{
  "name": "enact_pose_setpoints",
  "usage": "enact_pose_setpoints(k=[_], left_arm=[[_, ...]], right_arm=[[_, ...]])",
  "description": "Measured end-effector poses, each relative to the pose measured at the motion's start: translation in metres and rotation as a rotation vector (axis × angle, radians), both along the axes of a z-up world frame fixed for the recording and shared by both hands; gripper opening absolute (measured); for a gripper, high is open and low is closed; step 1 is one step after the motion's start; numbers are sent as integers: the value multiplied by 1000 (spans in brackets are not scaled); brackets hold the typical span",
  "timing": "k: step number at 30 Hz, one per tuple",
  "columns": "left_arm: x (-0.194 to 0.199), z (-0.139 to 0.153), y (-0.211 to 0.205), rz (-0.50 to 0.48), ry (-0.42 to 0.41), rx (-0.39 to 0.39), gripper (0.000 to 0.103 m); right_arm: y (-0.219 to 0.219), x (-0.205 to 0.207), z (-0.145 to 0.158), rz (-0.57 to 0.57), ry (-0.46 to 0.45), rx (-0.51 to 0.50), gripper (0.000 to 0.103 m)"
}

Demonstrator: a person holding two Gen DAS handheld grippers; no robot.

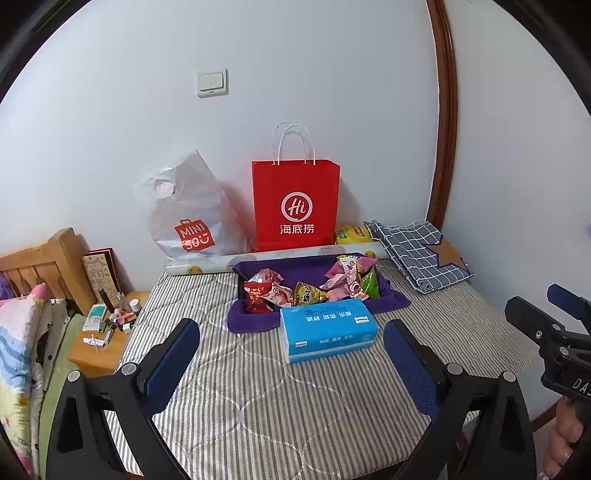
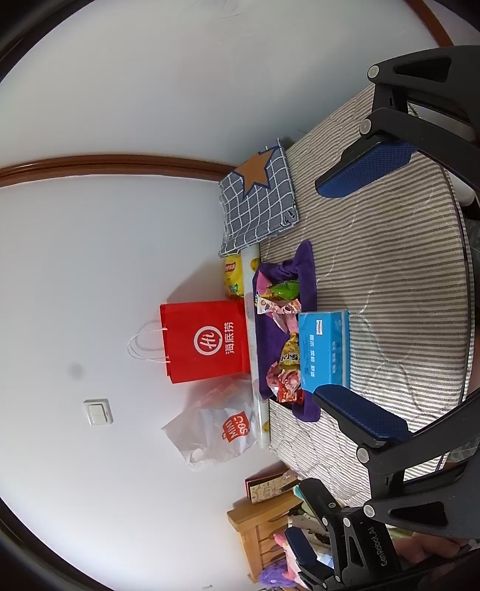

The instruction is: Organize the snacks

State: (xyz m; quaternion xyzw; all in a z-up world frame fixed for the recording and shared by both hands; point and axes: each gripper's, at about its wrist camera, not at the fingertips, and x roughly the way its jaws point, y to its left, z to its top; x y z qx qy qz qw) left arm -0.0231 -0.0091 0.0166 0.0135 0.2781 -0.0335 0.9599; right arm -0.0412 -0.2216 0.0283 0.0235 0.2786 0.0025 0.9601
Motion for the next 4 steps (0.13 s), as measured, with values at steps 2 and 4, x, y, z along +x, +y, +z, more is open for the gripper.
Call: enact_pose_setpoints(k=[2,4], left_arm=[[1,0,0,2,-2,3,101],[2,0,0,6,-3,7,101]], right_arm=[[0,-1,0,1,-1,-1,100],[1,-1,0,2,-2,0,100]])
